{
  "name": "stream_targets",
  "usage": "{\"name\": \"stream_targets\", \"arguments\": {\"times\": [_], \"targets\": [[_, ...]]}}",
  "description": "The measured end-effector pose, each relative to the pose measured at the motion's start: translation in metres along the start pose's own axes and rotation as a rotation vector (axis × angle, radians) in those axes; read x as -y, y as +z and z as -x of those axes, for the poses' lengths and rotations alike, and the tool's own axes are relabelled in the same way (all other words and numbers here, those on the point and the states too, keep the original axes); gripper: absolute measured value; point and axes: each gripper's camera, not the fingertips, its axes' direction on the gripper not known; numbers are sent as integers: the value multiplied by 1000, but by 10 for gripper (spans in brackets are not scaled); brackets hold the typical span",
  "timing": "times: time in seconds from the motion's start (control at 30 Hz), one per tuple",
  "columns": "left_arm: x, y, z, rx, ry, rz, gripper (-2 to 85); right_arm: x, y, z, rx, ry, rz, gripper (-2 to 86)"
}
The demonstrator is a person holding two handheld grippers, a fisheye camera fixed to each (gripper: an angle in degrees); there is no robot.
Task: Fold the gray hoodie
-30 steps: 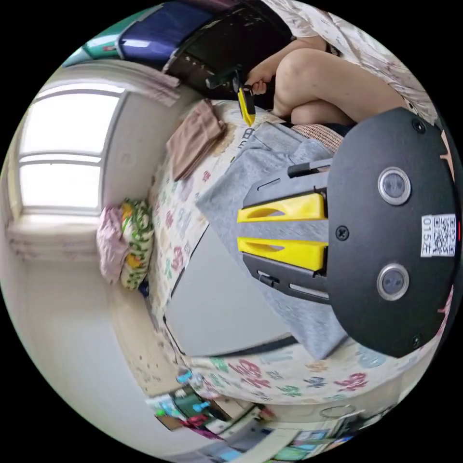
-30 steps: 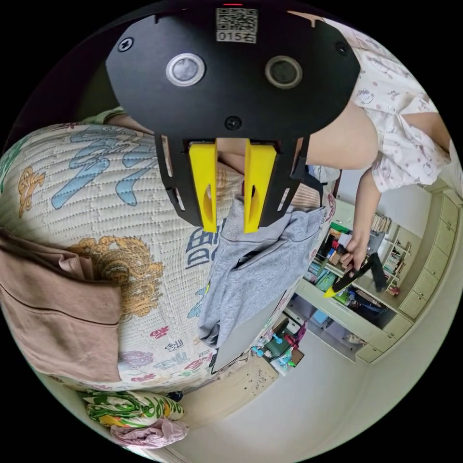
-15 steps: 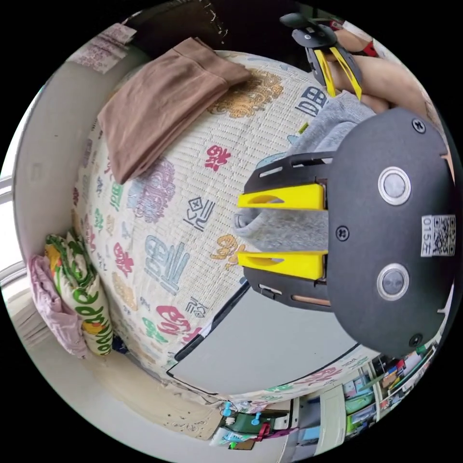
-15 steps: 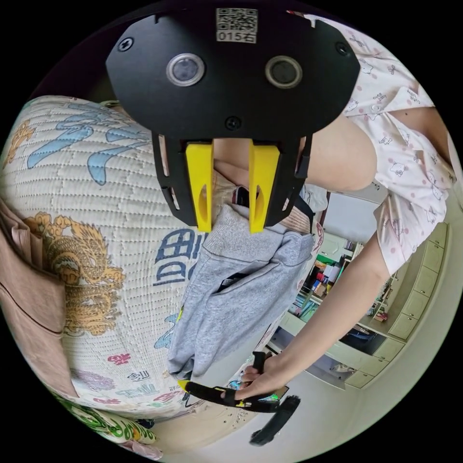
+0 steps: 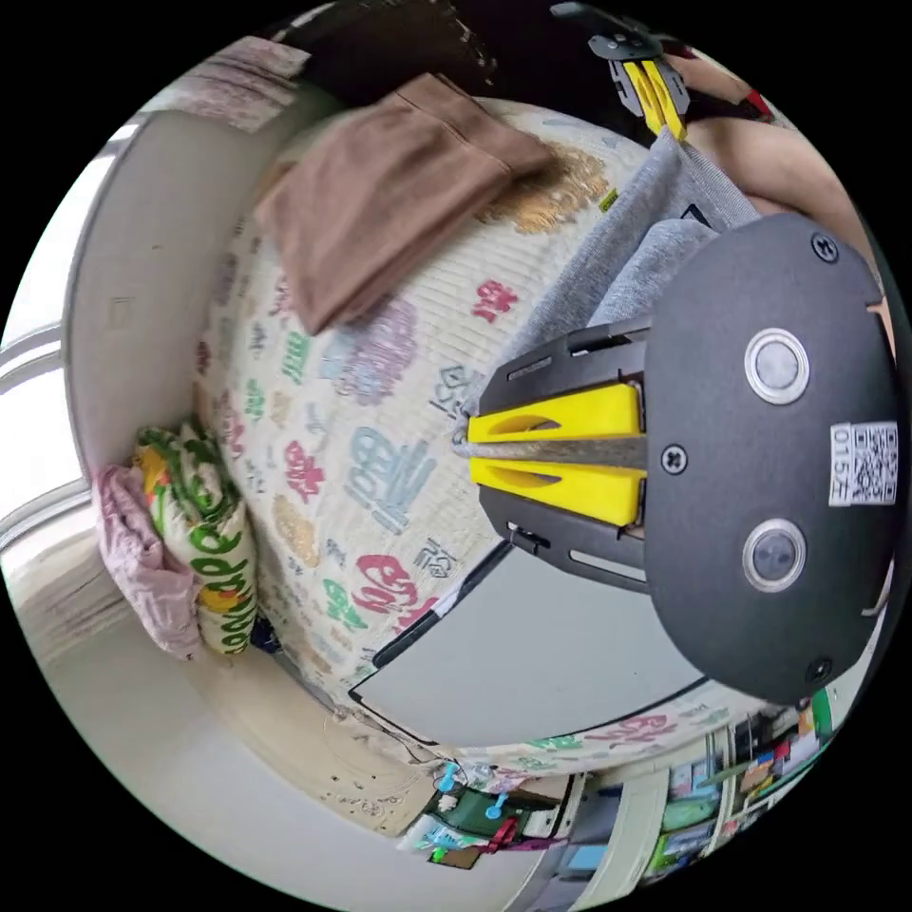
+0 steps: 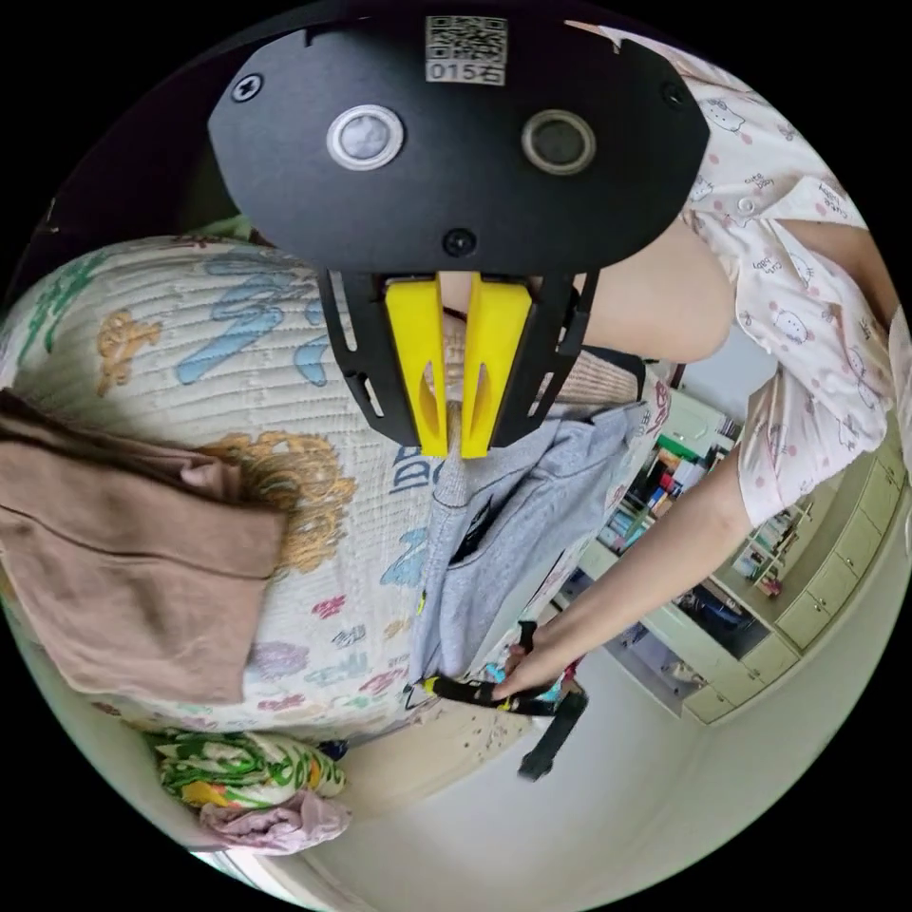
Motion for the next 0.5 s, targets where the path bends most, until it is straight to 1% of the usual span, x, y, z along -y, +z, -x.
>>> {"name": "stream_targets", "arguments": {"times": [0.07, 0.13, 0.23, 0.3, 0.37, 0.4, 0.47, 0.5], "targets": [[12, -63, 17, -110, -70, -159, 18, -13, -48, -14, -116, 5, -109, 14], [15, -107, 33, -190, -102, -252, 18, -24, -84, -17, -166, -19, -180, 13], [-1, -163, 69, -288, -147, -345, 18, -46, -120, -1, -135, -139, -222, 14], [-26, -188, 98, -332, -183, -382, 17, -59, -114, 16, -70, -245, -180, 14], [-81, -213, 146, -385, -281, -430, 16, -74, -78, 43, 21, -404, -60, 16], [-98, -219, 158, -391, -312, -442, 16, -78, -65, 50, 50, -446, -29, 16], [-172, -239, 201, -377, -407, -470, 14, -90, -6, 69, 193, -576, 132, 17], [-191, -242, 210, -358, -429, -465, 13, -93, 11, 73, 222, -605, 182, 17]]}}
